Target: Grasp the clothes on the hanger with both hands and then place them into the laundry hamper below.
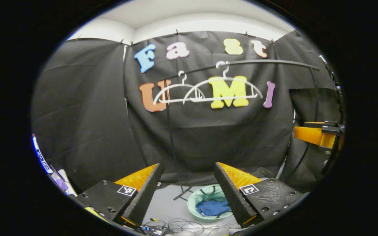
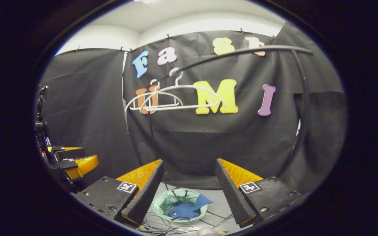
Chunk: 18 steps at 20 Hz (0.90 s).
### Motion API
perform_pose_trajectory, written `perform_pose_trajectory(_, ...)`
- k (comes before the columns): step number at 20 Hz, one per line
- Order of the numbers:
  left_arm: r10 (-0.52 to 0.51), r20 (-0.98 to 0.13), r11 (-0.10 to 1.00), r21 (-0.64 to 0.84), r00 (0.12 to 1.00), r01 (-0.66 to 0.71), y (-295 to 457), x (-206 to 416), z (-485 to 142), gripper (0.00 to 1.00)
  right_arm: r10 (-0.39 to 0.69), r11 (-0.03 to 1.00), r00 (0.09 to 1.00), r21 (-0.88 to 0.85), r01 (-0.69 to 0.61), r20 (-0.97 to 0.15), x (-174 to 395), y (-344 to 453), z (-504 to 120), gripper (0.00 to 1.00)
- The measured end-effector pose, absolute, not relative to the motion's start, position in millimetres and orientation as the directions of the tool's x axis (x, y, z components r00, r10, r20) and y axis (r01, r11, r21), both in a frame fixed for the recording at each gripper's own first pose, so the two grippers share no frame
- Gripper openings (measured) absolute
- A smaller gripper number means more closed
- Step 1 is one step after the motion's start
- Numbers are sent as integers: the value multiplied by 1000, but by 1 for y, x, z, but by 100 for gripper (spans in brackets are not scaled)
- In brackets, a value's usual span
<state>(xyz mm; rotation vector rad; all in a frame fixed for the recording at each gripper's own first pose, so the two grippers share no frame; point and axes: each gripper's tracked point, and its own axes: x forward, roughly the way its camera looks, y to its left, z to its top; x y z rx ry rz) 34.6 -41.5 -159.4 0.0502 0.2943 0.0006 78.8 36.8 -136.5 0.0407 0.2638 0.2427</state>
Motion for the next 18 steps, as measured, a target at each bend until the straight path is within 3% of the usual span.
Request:
perform_pose_trajectory(5, 28, -240, 1000, 18, 970, -24, -19, -2, -100, 97, 202, 979, 966, 50, -197, -160, 35, 35, -78, 100)
perform_pose_trajectory(10, 134, -177, 990, 63, 975, -124, -5, -24, -52, 97, 221, 973, 973, 78, -215, -68, 18, 29, -41, 99)
perform_pose_trajectory(18, 191, -93, 982, 12, 977, -190, -11, -39, -25, 97, 159, 984, 985, 92, -152, -70, 8, -11, -43, 99)
